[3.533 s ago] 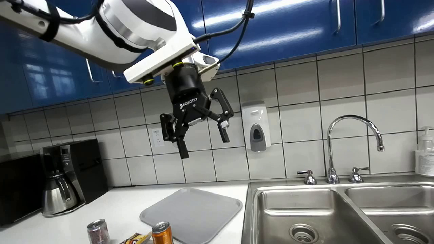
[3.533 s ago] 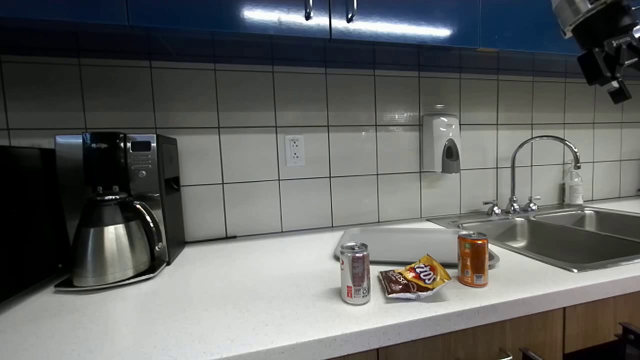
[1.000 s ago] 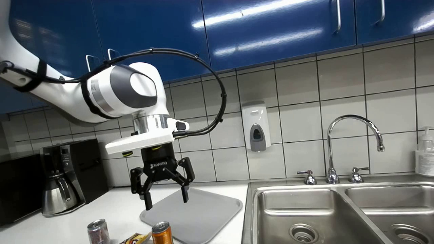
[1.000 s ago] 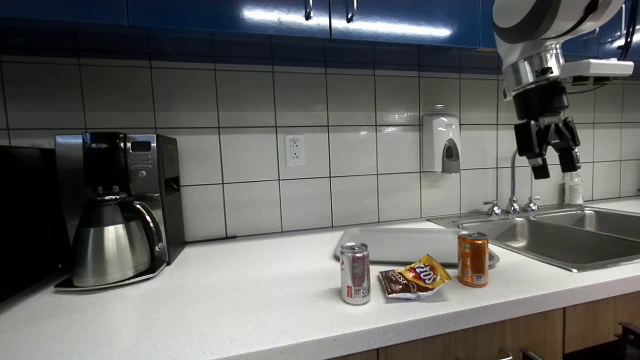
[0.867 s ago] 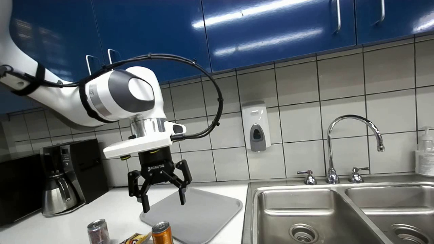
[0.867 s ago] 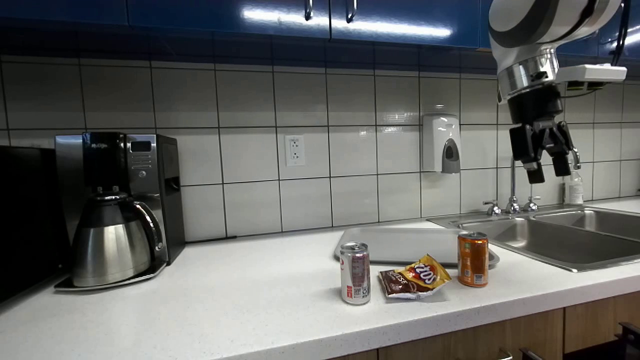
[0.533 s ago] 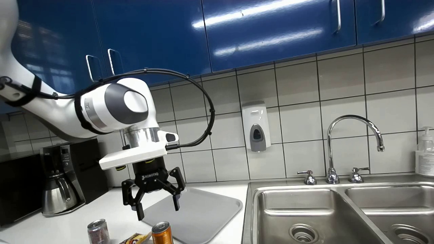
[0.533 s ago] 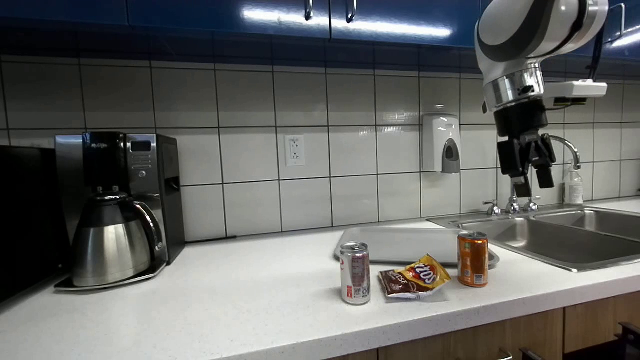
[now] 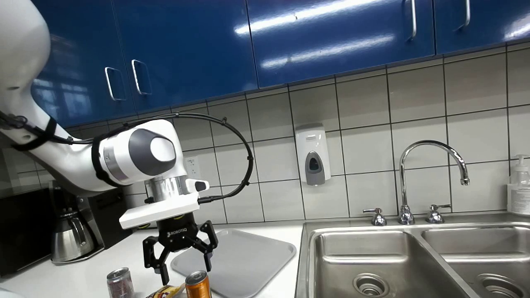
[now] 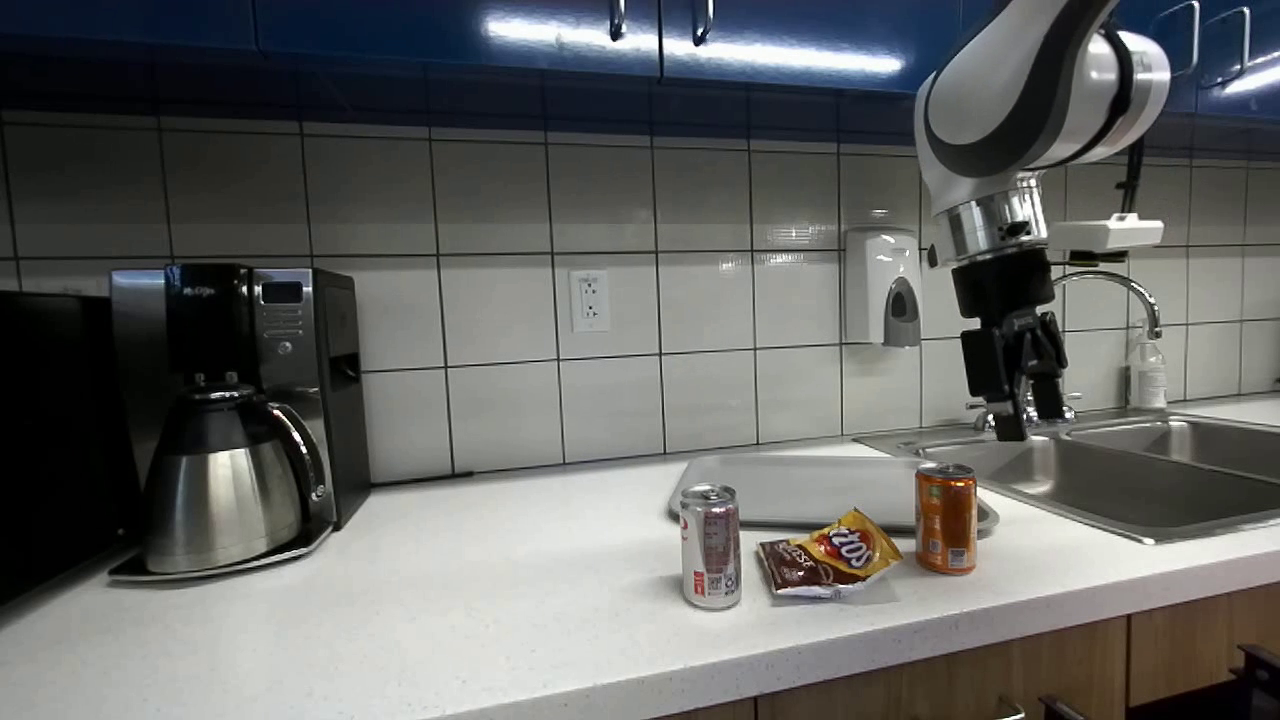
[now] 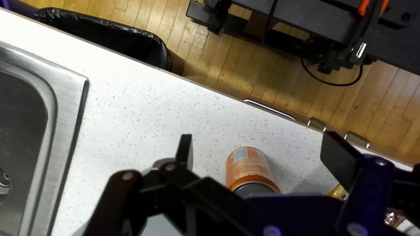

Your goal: Put the cans on the grey tray

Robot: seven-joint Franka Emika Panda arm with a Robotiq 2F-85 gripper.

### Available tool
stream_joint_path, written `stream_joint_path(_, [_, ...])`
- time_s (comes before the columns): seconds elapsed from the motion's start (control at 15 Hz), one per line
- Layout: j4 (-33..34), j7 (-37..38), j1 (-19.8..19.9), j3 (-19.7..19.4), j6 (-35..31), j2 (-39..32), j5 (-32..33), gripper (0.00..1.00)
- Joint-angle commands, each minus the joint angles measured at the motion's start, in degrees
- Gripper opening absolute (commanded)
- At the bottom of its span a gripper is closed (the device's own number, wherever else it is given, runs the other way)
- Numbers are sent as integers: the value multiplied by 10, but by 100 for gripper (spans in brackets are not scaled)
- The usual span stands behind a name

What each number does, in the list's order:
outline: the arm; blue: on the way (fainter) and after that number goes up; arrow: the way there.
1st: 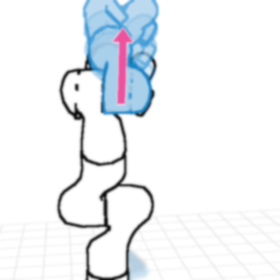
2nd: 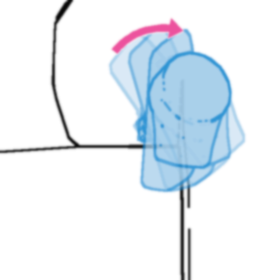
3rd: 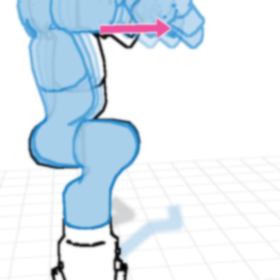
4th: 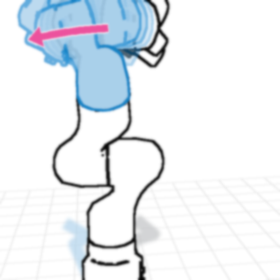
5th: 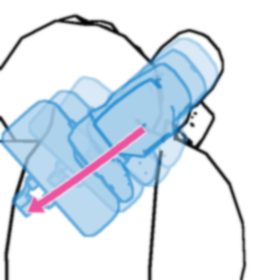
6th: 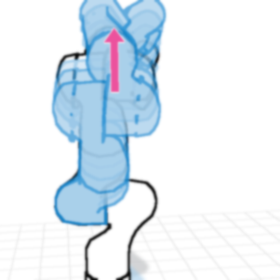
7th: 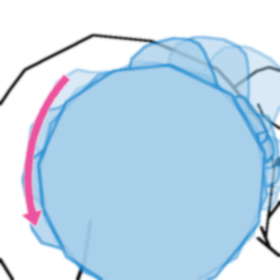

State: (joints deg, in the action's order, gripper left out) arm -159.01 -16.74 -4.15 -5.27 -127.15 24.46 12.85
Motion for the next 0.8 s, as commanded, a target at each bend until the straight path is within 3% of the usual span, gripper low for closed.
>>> stream_joint_path(0.0, [0,6,3,17,-37,-38,-12,100])
stream_joint_path(0.73, [23,28,9,35,-111,-145,-5,100])
